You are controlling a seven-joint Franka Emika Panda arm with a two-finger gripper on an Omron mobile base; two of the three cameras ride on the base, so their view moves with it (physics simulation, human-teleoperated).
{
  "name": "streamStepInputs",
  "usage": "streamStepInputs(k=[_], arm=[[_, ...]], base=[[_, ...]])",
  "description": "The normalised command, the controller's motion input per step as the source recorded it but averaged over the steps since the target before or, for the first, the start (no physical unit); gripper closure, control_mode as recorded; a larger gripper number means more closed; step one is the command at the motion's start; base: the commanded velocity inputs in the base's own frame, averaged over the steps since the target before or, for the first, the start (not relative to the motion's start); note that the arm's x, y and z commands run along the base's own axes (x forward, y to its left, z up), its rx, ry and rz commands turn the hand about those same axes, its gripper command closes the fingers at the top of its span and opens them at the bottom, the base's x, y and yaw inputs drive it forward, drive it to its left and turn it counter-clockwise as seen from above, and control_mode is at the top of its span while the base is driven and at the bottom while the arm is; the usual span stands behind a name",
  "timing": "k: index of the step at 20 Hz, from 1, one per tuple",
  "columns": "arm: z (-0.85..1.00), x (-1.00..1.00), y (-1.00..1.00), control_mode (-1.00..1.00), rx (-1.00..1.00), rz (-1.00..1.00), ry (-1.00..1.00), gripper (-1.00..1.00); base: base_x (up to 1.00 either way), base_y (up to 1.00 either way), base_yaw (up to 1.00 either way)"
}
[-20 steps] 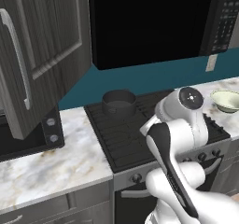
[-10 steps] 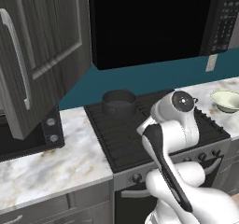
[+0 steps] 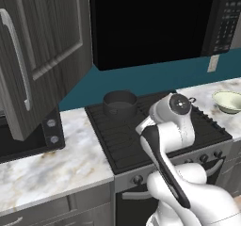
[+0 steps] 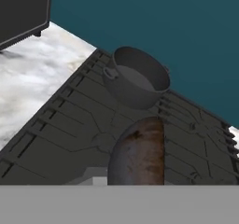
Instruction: Open the cabinet and move the ladle to the pot. Then close the cabinet.
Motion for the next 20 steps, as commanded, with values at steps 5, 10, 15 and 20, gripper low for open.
streamStepInputs(k=[5, 10, 15, 20], arm=[[0.00, 0.31, 0.00, -1.00, 0.00, -0.01, 0.00, 1.00], [0.00, 0.33, 0.00, -1.00, 0.00, -0.02, 0.00, 1.00], [-0.02, 0.28, 0.00, -1.00, 0.00, -0.02, 0.00, 1.00], [-0.04, 0.33, 0.00, -1.00, 0.00, -0.02, 0.00, 1.00]], base=[[0.00, 0.00, 0.00], [0.00, 0.00, 0.00], [0.00, 0.00, 0.00], [0.00, 0.00, 0.00]])
